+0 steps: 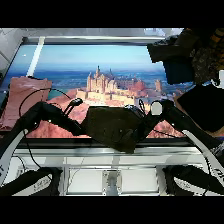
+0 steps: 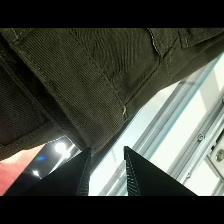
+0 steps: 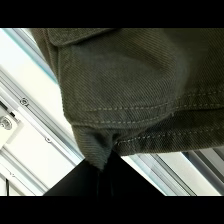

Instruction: Fold the clothes and pants, and hang the long-sleeved shirts on hangers.

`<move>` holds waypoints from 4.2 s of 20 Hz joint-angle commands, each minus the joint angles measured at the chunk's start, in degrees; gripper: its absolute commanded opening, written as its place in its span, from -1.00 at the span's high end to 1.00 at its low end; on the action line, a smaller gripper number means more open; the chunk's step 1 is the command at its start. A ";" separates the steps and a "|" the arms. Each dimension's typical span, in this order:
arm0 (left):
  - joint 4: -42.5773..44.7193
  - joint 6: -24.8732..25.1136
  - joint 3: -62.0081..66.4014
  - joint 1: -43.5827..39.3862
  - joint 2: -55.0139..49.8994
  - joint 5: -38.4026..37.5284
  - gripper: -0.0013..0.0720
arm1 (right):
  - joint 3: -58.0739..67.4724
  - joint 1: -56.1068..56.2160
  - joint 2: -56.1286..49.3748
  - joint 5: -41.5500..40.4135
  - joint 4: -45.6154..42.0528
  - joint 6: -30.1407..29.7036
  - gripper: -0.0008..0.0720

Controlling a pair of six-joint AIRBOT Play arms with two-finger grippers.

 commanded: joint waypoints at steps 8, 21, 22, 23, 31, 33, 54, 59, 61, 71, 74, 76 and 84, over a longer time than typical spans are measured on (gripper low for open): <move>-0.09 -0.39 -0.02 -0.50 -1.73 -3.54 0.87 | 0.00 0.07 0.02 -0.04 0.74 0.07 0.92; -0.39 -3.39 1.14 -0.87 -5.70 -3.43 0.75 | 0.00 0.07 0.02 -0.04 1.49 0.02 0.91; -0.35 -3.37 1.14 -1.53 -6.36 -3.43 0.80 | 0.00 0.07 0.02 -0.07 1.60 0.02 0.91; -0.35 -3.06 1.16 -2.16 -6.80 -3.43 0.89 | 0.02 0.07 0.02 -0.07 1.66 0.02 0.91; 0.59 -3.98 10.67 -0.13 -6.56 -0.76 0.90 | 4.61 0.09 0.46 3.32 4.55 0.02 0.92; 2.82 -5.42 16.06 1.92 -6.56 0.87 0.90 | 6.12 1.44 0.59 7.02 4.68 0.22 0.92; 8.26 -5.60 20.11 12.52 -13.57 7.56 0.36 | -0.31 14.95 -0.13 4.02 3.78 10.78 -0.13; 4.44 -5.53 20.13 14.12 -13.46 7.15 0.36 | 2.27 11.13 2.78 -6.05 -11.26 24.83 -0.26; 4.42 -5.55 20.13 14.01 -13.25 6.51 0.36 | 2.49 4.72 5.09 -9.94 -10.34 26.95 -0.56; 10.05 -12.11 20.13 14.29 -13.22 -1.60 0.34 | -6.19 -11.67 0.70 -17.22 -4.42 25.59 -0.87; 16.13 -15.98 20.11 14.29 -13.22 -3.13 0.34 | -6.45 -10.78 -3.82 -20.57 -2.25 25.00 -0.86; 16.44 -15.93 20.11 14.29 -13.22 -3.13 0.34 | -6.45 -10.78 -6.99 -20.26 -1.14 24.74 -0.86; 16.44 -15.91 20.11 14.29 -13.22 -3.32 0.34 | -6.36 -10.78 -9.16 -25.31 12.50 15.15 0.52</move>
